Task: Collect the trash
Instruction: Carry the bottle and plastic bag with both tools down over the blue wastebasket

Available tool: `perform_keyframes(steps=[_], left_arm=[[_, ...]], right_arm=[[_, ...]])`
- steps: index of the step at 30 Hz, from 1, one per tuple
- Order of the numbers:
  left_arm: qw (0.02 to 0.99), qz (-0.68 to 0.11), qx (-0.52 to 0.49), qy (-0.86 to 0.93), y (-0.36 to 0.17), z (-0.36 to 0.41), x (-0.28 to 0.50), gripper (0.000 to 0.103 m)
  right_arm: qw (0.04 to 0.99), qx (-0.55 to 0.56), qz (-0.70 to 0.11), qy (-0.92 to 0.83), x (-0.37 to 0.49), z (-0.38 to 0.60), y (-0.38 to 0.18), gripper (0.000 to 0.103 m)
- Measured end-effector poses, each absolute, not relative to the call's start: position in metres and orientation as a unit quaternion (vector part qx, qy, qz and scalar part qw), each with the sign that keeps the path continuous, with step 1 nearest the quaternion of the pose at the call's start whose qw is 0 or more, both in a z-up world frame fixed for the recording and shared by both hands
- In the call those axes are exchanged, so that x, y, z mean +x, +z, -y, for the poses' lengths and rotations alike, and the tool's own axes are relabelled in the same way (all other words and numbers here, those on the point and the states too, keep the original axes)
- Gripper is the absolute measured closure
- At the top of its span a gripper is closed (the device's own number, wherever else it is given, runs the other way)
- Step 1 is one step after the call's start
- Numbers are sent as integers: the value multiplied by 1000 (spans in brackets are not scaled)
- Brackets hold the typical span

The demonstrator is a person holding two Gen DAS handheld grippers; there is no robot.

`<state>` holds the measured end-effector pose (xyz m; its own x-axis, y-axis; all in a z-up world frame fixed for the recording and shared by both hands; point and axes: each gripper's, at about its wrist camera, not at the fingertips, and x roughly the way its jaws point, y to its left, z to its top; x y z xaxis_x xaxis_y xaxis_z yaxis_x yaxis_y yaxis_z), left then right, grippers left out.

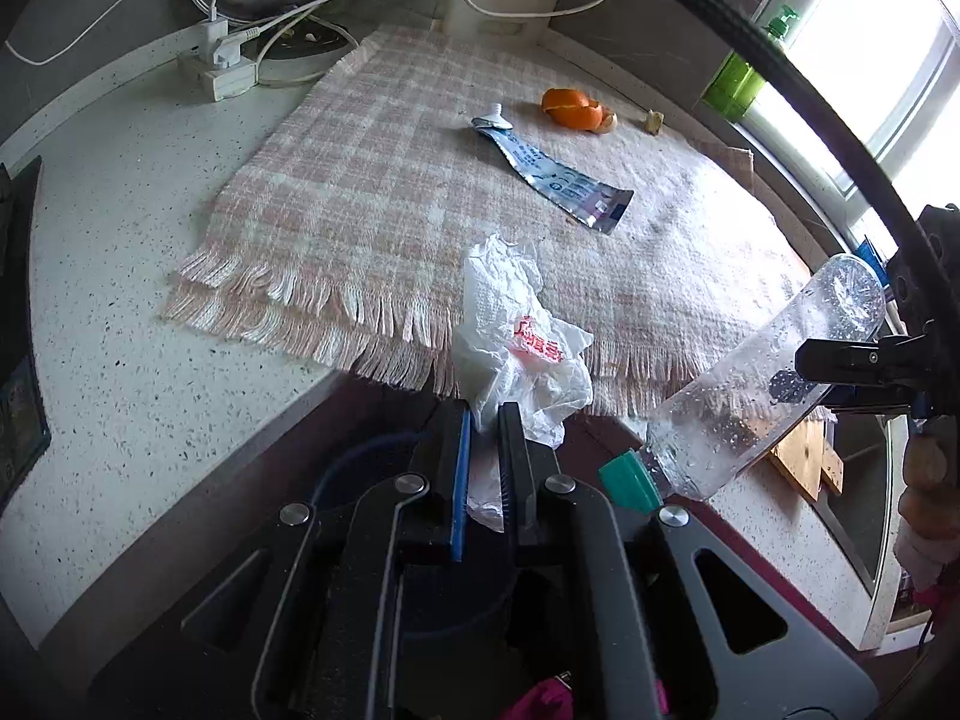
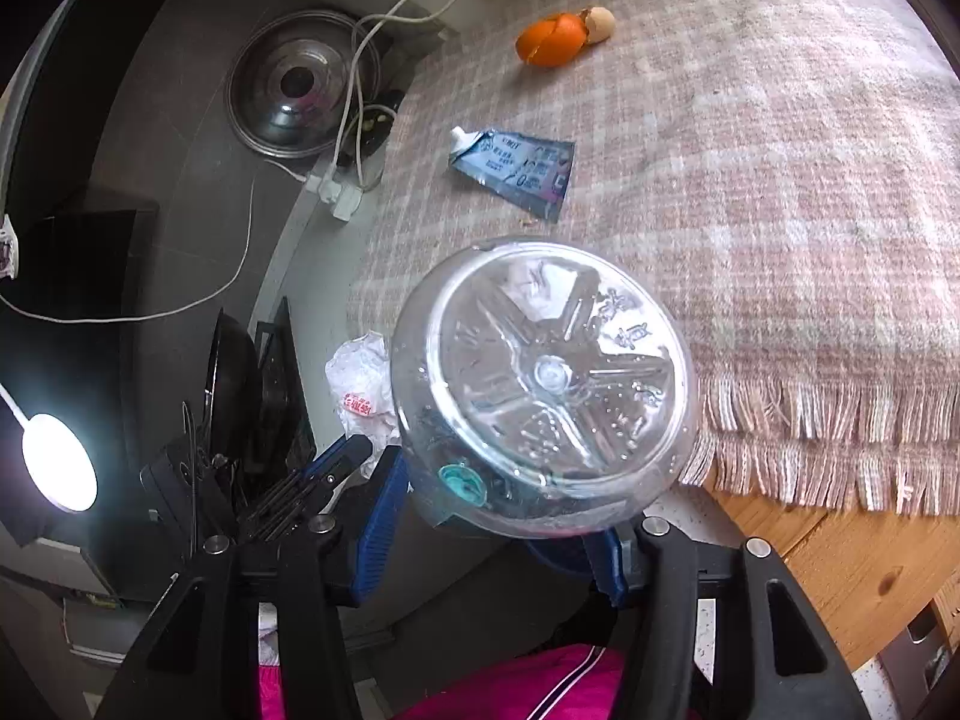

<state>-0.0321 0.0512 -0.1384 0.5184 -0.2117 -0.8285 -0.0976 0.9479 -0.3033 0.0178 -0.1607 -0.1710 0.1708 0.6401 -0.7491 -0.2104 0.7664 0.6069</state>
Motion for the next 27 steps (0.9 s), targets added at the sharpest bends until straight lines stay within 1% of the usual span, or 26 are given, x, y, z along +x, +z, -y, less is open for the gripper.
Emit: perform_keyframes(steps=[16,27], left_arm=[[831,-529,-168,-27,-186,-54,-80,96],[817,-556,-152,-17,-224,-51,-98,96]], right_arm=[[734,83,-606,293,-29,114,-209,47],[739,8,-611,285,-50,75,-241,47]])
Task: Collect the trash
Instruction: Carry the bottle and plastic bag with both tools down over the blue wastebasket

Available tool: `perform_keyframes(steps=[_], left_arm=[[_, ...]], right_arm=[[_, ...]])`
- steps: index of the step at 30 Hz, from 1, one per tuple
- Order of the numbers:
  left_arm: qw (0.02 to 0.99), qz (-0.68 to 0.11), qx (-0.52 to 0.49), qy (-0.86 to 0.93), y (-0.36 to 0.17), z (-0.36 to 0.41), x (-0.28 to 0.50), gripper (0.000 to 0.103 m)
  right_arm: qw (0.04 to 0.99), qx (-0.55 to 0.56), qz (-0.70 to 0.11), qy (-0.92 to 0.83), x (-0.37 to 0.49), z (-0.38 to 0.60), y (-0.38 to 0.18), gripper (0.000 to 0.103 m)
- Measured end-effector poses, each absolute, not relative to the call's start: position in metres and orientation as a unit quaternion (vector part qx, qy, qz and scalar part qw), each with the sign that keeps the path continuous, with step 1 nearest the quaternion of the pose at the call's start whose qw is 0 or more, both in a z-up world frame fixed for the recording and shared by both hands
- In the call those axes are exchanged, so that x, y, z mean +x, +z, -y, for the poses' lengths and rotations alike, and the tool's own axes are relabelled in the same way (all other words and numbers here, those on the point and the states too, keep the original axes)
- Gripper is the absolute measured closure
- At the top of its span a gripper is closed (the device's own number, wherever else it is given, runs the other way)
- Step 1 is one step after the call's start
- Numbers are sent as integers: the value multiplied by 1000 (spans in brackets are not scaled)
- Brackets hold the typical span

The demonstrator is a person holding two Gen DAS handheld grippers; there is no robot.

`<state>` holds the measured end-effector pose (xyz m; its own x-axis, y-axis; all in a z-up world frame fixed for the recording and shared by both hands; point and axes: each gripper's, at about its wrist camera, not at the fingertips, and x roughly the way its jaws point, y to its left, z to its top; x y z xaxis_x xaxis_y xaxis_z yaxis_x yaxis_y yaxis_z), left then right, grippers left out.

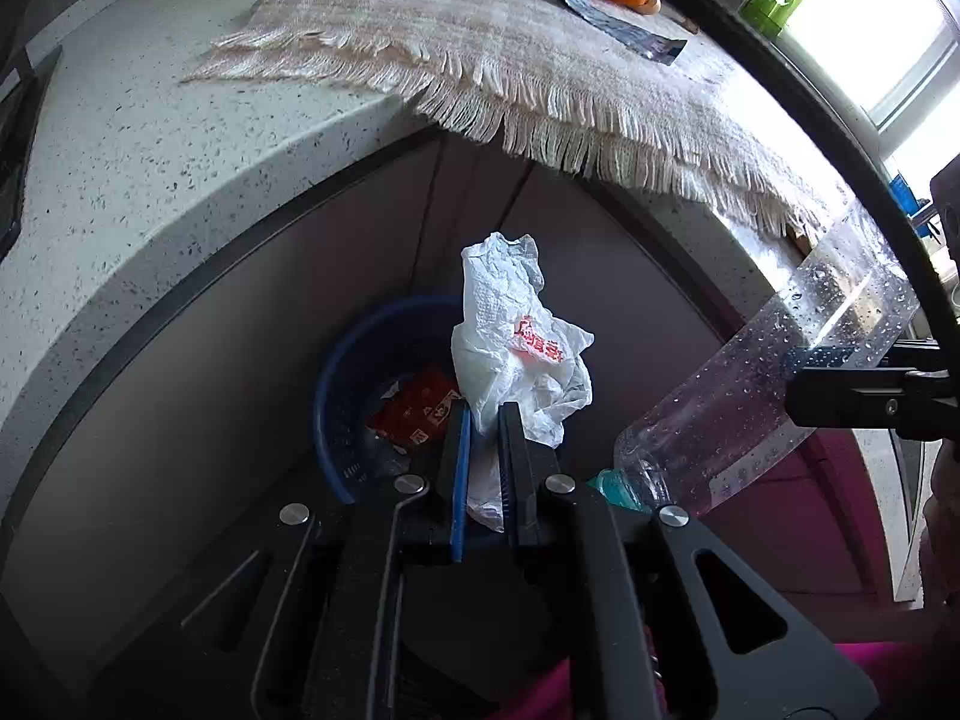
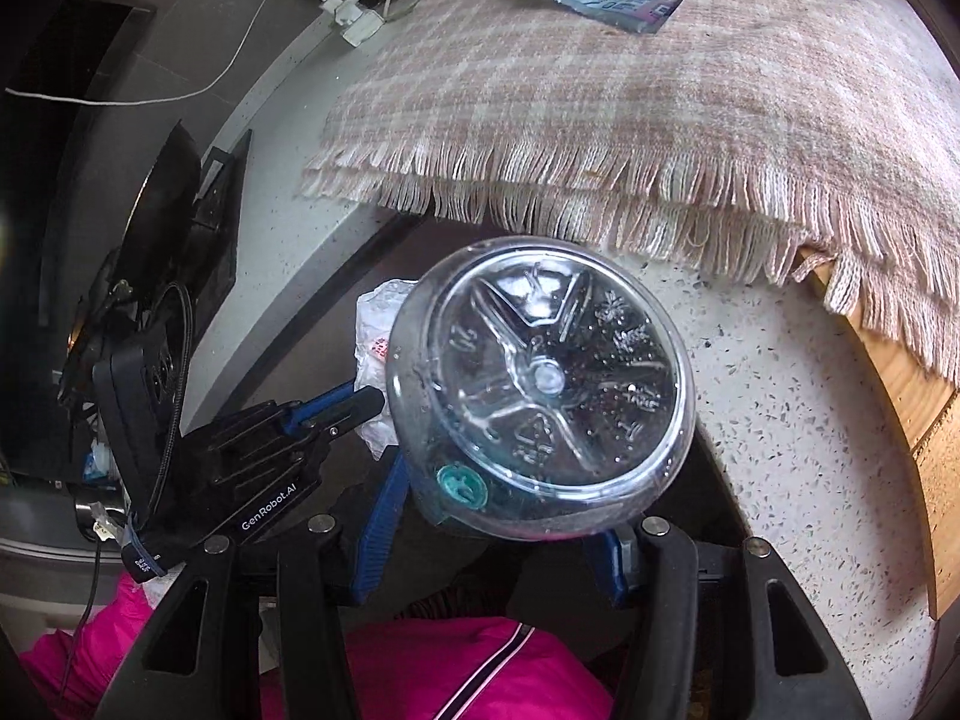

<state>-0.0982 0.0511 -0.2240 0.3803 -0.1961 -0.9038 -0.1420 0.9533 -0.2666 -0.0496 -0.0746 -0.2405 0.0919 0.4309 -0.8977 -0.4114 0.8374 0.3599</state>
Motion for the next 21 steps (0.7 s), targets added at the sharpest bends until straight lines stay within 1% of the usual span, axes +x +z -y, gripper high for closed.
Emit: perform_keyframes(steps=[11,21], left_arm=[[811,-568,-140,0,-252,-52,-102,96],[809,-573,-134,15,-272,-39,-94,96]], right_arm=[[744,-51,-609,271,-55,48,-275,46],[752,-89,-595,269,-53,26,-291,46]])
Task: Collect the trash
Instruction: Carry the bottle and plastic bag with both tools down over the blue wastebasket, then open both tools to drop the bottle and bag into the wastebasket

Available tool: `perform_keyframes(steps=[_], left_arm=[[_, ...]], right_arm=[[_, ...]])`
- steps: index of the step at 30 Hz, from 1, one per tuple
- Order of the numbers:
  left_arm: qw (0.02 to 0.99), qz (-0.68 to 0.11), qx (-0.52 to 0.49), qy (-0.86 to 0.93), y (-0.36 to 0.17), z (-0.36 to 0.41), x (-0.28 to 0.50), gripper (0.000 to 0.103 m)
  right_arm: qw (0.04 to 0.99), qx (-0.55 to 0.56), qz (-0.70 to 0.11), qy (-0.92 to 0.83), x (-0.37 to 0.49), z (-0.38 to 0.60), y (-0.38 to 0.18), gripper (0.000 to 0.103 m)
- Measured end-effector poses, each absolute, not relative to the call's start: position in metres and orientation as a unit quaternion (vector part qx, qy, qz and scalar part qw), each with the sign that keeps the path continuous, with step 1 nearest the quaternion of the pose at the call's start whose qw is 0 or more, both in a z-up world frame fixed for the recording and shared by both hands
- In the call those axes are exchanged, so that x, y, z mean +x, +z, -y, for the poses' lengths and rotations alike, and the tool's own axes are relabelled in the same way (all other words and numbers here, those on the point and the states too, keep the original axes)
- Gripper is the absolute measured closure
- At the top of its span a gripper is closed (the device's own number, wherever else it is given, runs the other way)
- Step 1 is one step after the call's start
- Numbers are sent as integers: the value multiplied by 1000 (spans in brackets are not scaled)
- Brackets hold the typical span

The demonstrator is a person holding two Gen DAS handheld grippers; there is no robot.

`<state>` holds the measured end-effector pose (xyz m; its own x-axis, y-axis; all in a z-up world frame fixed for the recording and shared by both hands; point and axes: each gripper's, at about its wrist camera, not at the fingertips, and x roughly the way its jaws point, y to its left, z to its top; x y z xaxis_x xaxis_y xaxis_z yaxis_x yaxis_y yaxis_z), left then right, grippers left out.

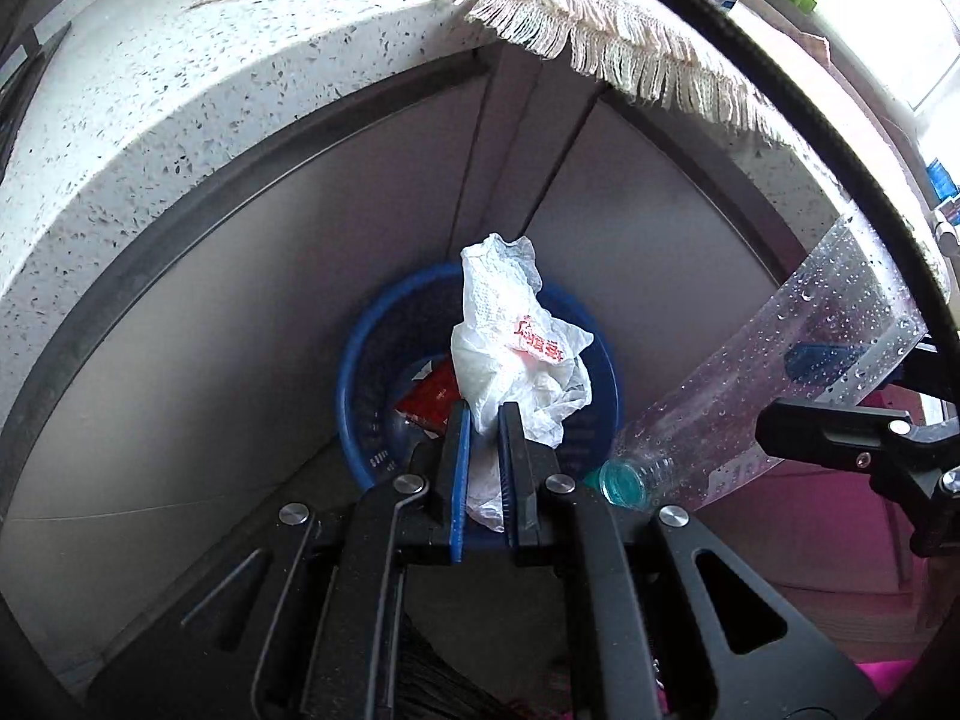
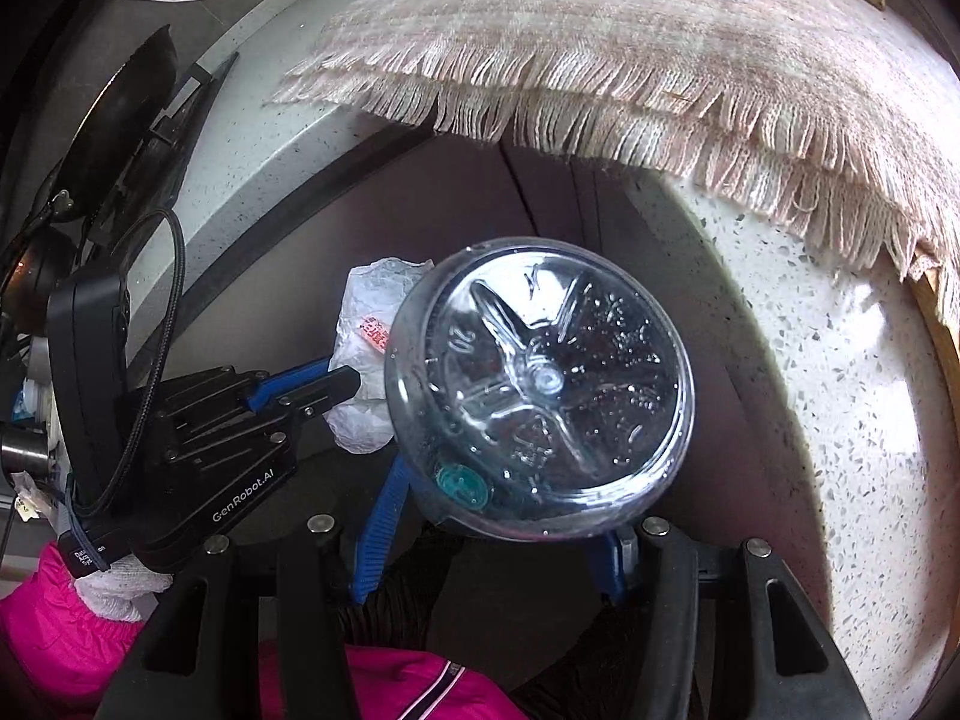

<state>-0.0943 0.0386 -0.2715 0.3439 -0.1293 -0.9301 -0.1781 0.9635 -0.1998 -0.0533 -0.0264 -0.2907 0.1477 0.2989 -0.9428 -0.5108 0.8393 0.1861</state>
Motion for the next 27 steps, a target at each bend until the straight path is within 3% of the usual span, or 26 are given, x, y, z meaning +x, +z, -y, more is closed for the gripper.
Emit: perform_keyframes(steps=[8,10,12,15,19,27], left_arm=[[809,-573,-130,19,-271,-32,-93,95],[808,-574,-131,22,-268,-34,-93,79],[809,-572,-133,24,-266,-35,-94,70],[809,-572,-133,24,-264,-34,-94,70],[808,-575,-128,26,-261,-34,-91,62],[811,-570,-129,29,-248,-43,-84,62]], right_arm=[[751,-100,-596,267,-54,13,-297,44],[751,-93,-597,266,-53,16,-296,39],[753,-86,-596,265,-50,19,-295,34],[754,-83,-595,266,-48,19,-292,33],[755,-82,-593,269,-48,20,-289,33],[755,-80,-590,275,-52,27,-282,33]])
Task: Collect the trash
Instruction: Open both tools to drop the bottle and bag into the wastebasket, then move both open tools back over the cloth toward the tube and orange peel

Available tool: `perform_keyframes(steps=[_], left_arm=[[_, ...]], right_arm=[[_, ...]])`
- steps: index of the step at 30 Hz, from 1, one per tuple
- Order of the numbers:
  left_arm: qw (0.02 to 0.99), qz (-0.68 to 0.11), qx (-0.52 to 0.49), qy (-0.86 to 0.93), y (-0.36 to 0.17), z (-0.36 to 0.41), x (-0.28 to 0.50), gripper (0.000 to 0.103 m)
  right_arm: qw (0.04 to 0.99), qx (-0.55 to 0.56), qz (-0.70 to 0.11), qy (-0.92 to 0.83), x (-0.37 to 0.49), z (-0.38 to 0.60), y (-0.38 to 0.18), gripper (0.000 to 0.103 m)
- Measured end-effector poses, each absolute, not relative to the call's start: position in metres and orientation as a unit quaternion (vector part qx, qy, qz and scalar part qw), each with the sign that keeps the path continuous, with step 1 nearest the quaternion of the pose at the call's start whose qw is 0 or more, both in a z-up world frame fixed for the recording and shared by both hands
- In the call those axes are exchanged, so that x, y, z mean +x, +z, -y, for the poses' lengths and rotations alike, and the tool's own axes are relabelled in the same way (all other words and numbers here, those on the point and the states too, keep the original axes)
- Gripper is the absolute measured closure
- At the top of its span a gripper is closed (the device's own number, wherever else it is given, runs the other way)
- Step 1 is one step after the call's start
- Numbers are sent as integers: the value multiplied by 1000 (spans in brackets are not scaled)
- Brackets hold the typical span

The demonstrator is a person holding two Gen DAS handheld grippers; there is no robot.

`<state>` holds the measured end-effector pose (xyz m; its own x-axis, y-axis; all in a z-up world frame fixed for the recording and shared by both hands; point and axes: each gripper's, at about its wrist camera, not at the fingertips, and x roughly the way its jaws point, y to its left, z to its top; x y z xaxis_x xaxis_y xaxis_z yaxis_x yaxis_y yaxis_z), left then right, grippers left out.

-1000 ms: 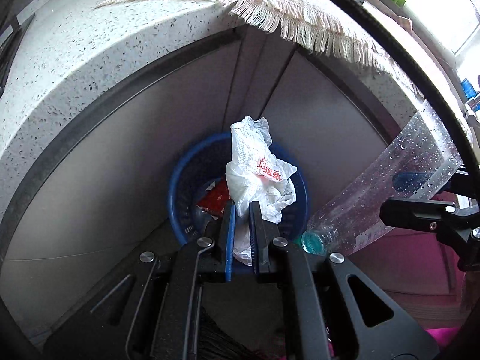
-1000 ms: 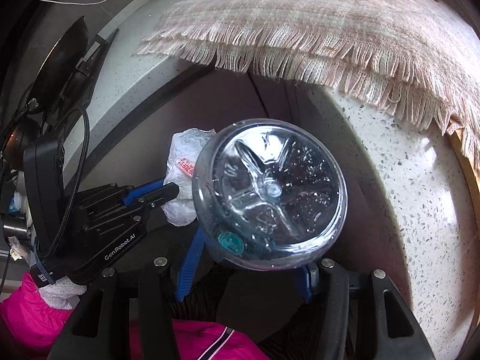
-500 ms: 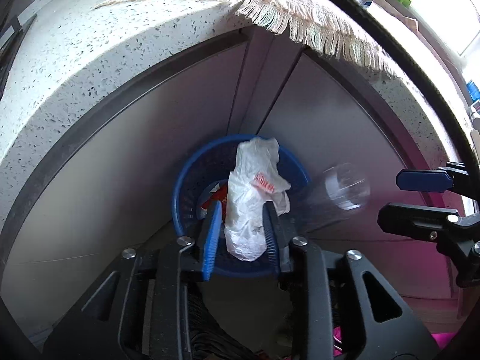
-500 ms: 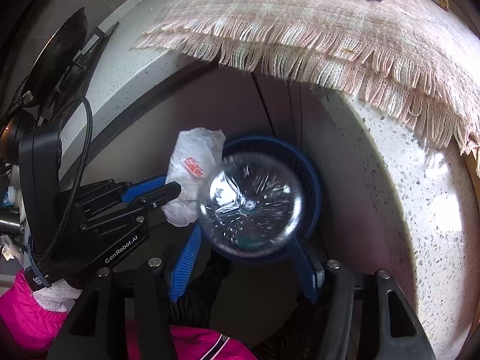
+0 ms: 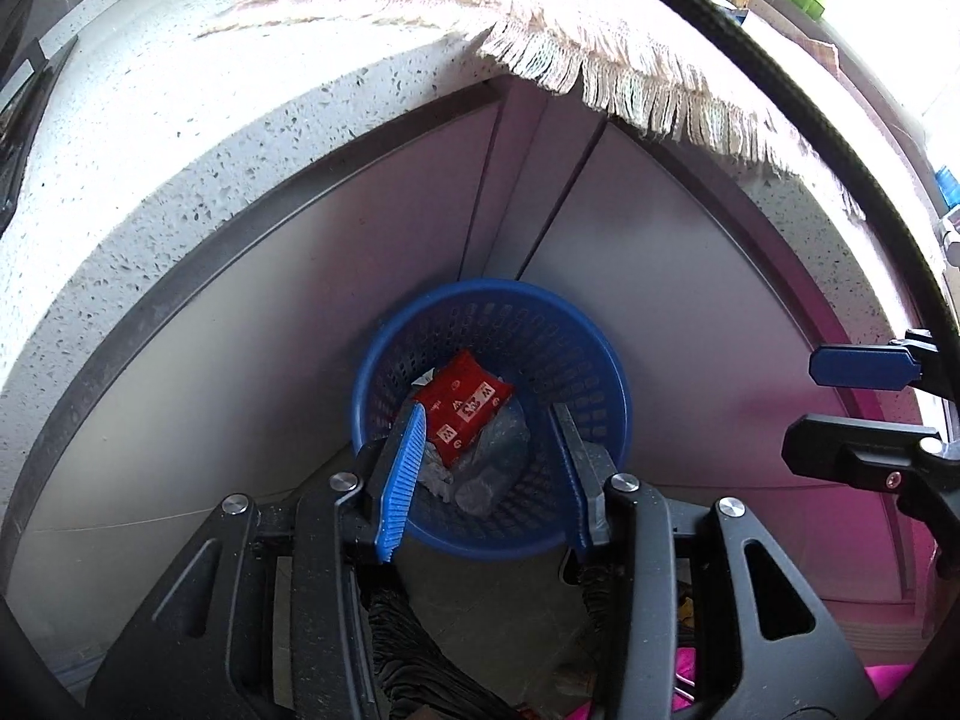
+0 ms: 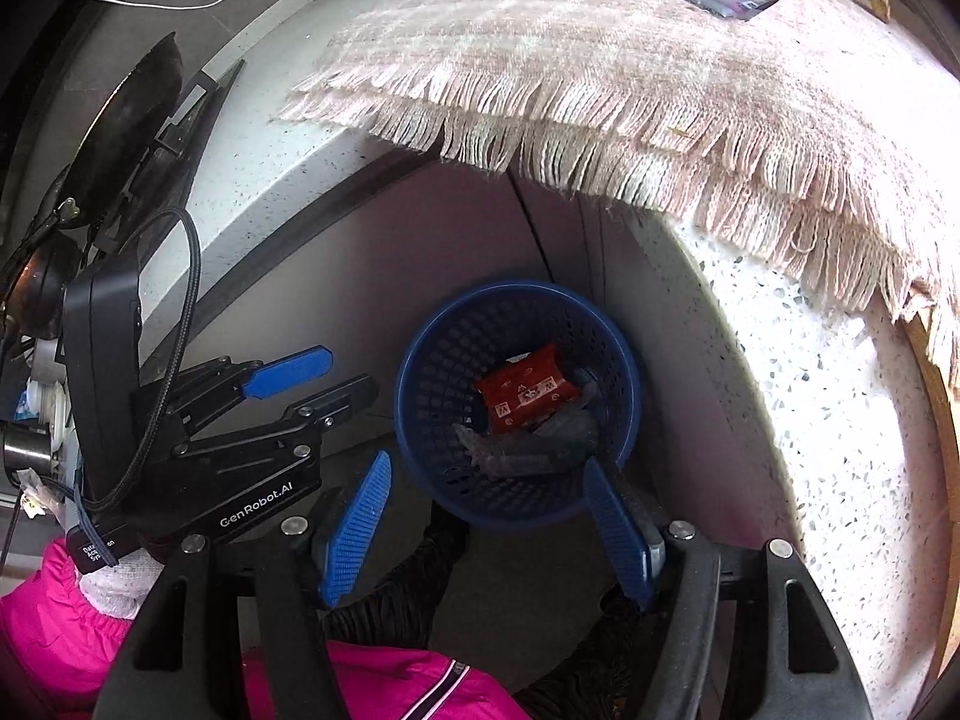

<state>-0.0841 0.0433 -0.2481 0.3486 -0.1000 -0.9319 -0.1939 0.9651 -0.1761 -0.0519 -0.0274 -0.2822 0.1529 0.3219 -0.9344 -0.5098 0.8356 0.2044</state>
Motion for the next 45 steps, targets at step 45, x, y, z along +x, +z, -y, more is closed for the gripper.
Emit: perform_keyframes(steps=[45], left_arm=[[864,-479,-158,12,-153,-55,28,62]], right_arm=[[866,18,-439,239,52,146,-129,10]])
